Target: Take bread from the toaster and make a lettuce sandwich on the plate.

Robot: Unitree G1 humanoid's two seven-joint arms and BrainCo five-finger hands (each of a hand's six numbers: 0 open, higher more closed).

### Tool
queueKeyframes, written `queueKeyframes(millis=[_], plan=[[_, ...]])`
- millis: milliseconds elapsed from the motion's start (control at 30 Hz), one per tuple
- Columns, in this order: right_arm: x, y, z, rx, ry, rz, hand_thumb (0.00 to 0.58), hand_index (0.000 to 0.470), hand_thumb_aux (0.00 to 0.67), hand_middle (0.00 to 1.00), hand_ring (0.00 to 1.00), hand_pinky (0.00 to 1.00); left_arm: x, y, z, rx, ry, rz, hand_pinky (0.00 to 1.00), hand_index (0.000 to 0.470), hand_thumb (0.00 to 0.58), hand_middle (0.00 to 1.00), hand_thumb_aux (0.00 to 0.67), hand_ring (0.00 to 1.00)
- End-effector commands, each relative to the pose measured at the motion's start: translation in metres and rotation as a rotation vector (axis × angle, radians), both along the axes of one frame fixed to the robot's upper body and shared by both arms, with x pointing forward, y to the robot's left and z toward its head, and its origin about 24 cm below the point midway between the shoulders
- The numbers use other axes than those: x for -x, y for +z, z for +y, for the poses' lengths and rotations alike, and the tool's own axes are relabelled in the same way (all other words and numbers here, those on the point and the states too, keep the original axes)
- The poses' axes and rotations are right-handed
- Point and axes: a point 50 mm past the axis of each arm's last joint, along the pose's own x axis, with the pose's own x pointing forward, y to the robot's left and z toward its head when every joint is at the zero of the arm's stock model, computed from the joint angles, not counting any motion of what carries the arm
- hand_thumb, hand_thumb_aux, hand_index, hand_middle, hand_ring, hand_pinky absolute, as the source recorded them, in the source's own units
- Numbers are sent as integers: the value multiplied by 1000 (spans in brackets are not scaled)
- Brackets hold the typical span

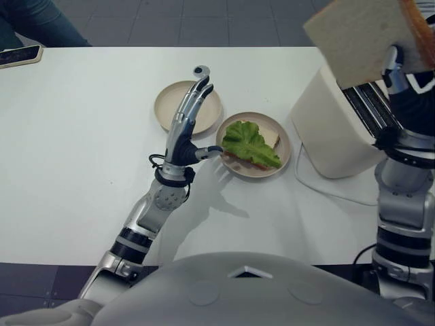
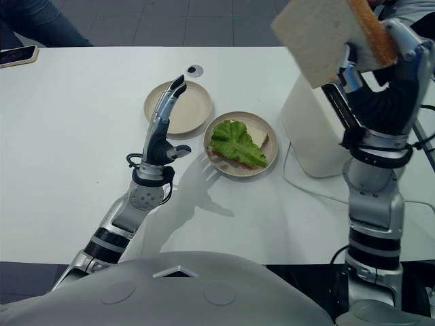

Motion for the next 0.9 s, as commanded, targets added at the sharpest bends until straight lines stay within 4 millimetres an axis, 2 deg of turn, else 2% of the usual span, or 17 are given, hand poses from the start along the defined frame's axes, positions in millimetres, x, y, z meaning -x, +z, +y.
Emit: queueKeyframes(millis=[33,100,200,333,433,600,667,733,800,833,867,900], plan=[[-25,-51,26,-116,334,400,580,470,670,1000,1000,1000,7,1,8,63,60,-56,0,0,0,0,0,0],[-34,-89,33,-166,436,640,580,470,670,1000,1000,1000,9,5,13,76,91,-97,0,0,0,0,0,0],[-45,-146,23,-218,444,930,580,470,670,1000,1000,1000,7,5,18,37,104,-122,0,0,0,0,0,0],[-47,-180,9,-168,396,1098,580,470,670,1000,1000,1000,2,-10,8,-147,3,-103,0,0,0,0,0,0],[-53,-188,2,-94,314,1110,580,470,670,1000,1000,1000,-9,-36,-15,-377,-140,-34,0,0,0,0,0,0],[-57,-189,10,-62,309,1084,580,470,670,1000,1000,1000,-35,-92,-46,-801,-304,167,0,0,0,0,0,0],[-56,-189,10,-65,311,1080,580,470,670,1000,1000,1000,-44,-109,-55,-929,-328,238,0,0,0,0,0,0],[-55,-189,12,-67,318,1067,580,470,670,1000,1000,1000,-51,-122,-59,-1012,-325,322,0,0,0,0,0,0],[-55,-185,15,-55,316,1041,580,470,670,1000,1000,1000,-50,-128,-58,-1017,-320,371,0,4,9,0,5,0],[-57,-178,12,-41,265,980,0,0,0,949,949,949,-48,-131,-59,-1006,-330,383,0,33,79,0,47,0],[-62,-166,6,-25,172,877,0,0,0,0,0,0,-44,-134,-59,-1007,-348,391,0,53,124,0,76,0],[-66,-149,-2,-3,53,732,0,0,0,0,0,0,-40,-137,-59,-1006,-364,395,0,66,152,0,95,0]])
